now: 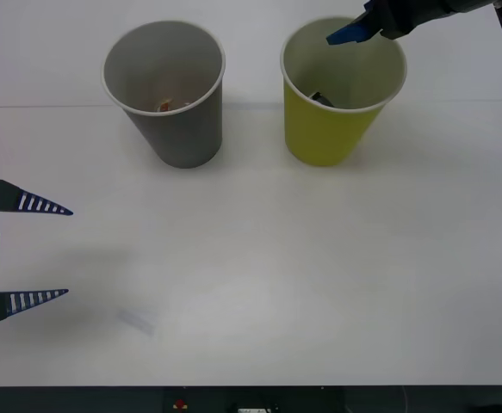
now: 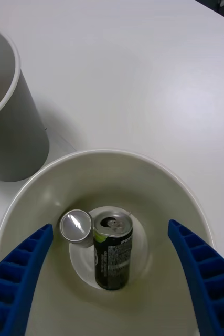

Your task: Put the can into the green bin and the plastic bottle into the gray bin

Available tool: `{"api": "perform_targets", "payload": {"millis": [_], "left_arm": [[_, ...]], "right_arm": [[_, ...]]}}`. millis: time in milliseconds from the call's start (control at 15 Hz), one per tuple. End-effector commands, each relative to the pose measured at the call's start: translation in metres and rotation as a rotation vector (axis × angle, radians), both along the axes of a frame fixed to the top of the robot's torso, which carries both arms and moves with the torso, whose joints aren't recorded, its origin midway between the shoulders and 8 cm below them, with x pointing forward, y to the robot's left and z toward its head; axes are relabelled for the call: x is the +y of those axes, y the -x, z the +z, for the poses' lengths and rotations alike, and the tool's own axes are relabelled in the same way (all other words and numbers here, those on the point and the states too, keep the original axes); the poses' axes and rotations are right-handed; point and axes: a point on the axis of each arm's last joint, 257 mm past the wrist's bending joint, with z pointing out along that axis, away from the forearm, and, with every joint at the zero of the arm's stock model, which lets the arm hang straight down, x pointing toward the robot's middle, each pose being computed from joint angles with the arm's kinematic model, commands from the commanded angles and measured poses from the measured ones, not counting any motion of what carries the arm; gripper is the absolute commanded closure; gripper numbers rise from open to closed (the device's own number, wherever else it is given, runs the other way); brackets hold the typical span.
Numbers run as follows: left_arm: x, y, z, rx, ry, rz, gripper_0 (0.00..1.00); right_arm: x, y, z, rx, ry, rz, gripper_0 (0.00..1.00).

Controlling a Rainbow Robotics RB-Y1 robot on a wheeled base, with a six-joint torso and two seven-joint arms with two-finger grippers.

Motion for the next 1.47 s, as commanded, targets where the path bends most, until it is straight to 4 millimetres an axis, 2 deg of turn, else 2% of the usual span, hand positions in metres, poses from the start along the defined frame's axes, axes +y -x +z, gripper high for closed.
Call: {"api": "perform_targets", "payload": {"millis": [67,333,533,933,1200,1467], "left_arm": [[0.0,0.0,0.0,0.0,0.0,0.0,0.0],[0.0,0.0,0.0,0.0,0.0,0.0,0.0],[0.0,0.0,0.0,0.0,0.0,0.0,0.0],[0.0,0.0,0.0,0.0,0.0,0.0,0.0],[0.0,0.0,0.0,0.0,0.0,0.0,0.0],[0.0,0.0,0.0,0.0,0.0,0.0,0.0]], "right_arm": [[0.0,0.002,-0.001,0.01,-0.001,0.002,0.0],[-0.004,0.01,-0.004,0.026,-0.037,0.035,0.0],[-0.009,0.028,-0.003,-0.001,-0.047,0.063,0.0],[-0.023,0.084,-0.001,-0.017,-0.121,0.181,0.0],[-0.037,0.128,-0.02,-0.036,-0.087,0.332,0.0],[-0.051,0.161,-0.044,-0.033,-0.038,0.455,0.0]]}}
